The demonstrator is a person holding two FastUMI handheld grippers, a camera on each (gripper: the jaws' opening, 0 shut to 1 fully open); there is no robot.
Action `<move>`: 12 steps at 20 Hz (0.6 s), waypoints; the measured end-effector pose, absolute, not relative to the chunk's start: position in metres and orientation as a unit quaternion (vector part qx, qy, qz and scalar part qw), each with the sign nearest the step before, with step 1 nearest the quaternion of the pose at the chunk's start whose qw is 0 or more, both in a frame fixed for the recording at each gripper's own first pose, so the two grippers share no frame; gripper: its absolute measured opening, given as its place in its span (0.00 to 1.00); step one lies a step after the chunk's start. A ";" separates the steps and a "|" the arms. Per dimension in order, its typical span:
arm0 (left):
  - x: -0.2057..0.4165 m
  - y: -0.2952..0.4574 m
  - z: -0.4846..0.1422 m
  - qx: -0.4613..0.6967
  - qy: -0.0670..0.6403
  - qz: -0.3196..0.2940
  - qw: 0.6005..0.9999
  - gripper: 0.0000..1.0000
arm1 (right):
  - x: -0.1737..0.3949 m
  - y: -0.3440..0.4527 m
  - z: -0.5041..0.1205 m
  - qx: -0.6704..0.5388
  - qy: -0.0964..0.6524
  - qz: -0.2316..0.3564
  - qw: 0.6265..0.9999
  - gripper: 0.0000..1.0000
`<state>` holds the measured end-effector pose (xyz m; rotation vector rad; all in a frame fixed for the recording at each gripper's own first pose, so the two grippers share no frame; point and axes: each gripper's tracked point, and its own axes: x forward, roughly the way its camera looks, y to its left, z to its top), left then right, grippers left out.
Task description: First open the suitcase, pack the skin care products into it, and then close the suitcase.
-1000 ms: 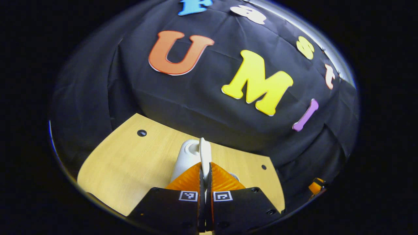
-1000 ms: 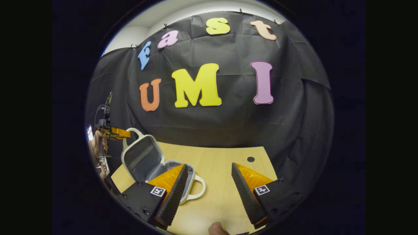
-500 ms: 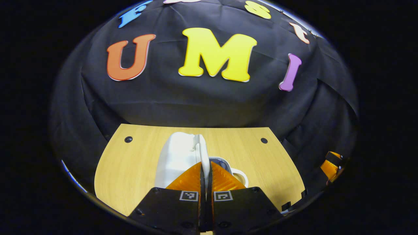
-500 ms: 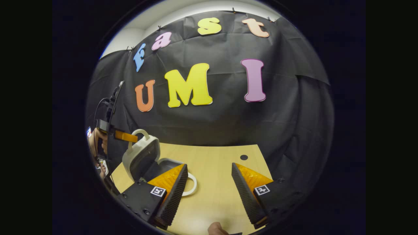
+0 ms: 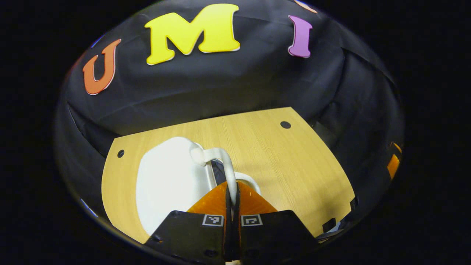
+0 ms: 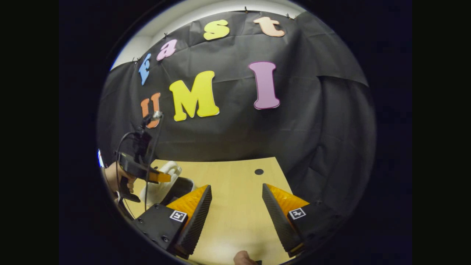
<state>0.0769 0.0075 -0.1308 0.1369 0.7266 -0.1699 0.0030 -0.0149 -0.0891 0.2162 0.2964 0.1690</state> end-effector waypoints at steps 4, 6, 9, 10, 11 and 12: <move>0.084 -0.018 -0.181 0.116 0.389 -0.077 0.911 0.04 | 0.004 -0.042 -0.099 0.128 0.155 0.057 0.978 0.81; 0.084 -0.025 -0.202 0.137 0.404 -0.074 0.901 0.04 | 0.004 -0.053 -0.102 0.135 0.156 0.050 0.977 0.81; 0.090 -0.026 -0.217 0.158 0.417 -0.068 0.893 0.04 | 0.004 -0.064 -0.115 0.140 0.168 0.041 0.975 0.81; 0.090 -0.027 -0.220 0.163 0.417 -0.065 0.891 0.03 | 0.005 -0.067 -0.118 0.141 0.172 0.040 0.974 0.81; 0.090 -0.028 -0.224 0.169 0.419 -0.062 0.890 0.03 | 0.009 -0.069 -0.119 0.142 0.174 0.038 0.974 0.81; 0.090 -0.030 -0.226 0.175 0.421 -0.060 0.888 0.04 | 0.010 -0.071 -0.120 0.143 0.175 0.035 0.973 0.81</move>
